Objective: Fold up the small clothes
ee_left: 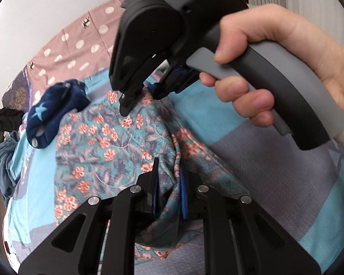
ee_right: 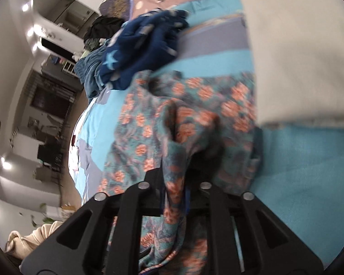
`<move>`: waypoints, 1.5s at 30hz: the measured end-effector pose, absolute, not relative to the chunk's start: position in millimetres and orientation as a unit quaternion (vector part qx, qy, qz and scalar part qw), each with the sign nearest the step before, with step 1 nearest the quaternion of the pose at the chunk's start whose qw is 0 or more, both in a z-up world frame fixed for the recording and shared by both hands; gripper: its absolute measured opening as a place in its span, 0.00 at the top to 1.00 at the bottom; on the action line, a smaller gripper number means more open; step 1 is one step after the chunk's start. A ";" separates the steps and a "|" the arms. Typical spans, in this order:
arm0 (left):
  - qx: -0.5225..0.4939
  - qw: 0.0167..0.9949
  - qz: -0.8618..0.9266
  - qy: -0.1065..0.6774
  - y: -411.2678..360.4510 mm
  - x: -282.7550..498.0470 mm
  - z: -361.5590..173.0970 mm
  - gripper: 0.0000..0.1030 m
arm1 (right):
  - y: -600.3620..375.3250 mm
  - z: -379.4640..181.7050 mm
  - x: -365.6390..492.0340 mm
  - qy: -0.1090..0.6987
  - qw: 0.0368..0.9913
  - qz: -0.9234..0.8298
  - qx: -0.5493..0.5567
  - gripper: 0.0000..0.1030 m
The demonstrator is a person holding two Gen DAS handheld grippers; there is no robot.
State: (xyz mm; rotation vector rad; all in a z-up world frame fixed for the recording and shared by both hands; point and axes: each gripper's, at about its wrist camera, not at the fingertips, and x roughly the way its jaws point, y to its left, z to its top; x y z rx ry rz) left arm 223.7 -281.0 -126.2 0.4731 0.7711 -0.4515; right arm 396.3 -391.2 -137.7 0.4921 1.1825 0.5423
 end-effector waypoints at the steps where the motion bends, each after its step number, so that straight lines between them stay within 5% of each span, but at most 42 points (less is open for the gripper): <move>1: 0.230 0.875 -0.215 0.367 -280.6 223.2 -127.3 0.85 | -393.7 -142.1 398.3 0.545 0.764 0.251 0.237 0.75; 6: 0.230 0.874 -0.218 0.368 -283.4 220.9 -129.3 0.85 | -402.5 -149.0 417.5 0.524 0.751 0.274 0.295 0.68; 10: 0.227 0.874 -0.229 0.364 -277.6 220.2 -123.4 0.85 | -387.6 -127.7 424.9 0.491 0.766 0.299 0.288 0.91; 17: 0.210 0.873 -0.277 0.342 -286.6 195.4 -100.6 0.87 | -383.1 -91.2 413.1 0.449 0.813 0.293 0.230 0.94; 24: 0.217 0.855 -0.308 0.357 -294.5 179.9 -108.6 0.87 | -386.8 -120.5 419.1 0.494 0.822 0.227 0.168 0.94; 27: 0.198 0.840 -0.339 0.375 -269.2 177.0 -101.6 0.77 | -399.8 -136.2 415.9 0.503 0.806 0.223 0.218 0.83; 29: 0.164 0.838 -0.357 0.378 -234.3 179.9 -92.9 0.70 | -408.2 -133.2 406.7 0.499 0.797 0.234 0.246 0.58; 30: 0.153 0.844 -0.355 0.372 -217.2 180.6 -89.0 0.64 | -410.1 -129.3 401.3 0.494 0.799 0.237 0.247 0.37; 31: 0.145 0.856 -0.341 0.361 -196.0 182.8 -85.1 0.62 | -411.7 -124.4 393.1 0.490 0.803 0.237 0.245 0.30; 38: 0.031 0.868 -0.279 0.409 -90.3 242.6 -93.1 0.60 | -398.4 -112.4 306.1 0.486 0.803 0.268 0.217 0.30; 45: 0.001 0.851 -0.309 0.424 -84.1 254.6 -108.6 0.60 | -353.4 -109.3 230.0 0.459 0.837 0.286 0.086 0.30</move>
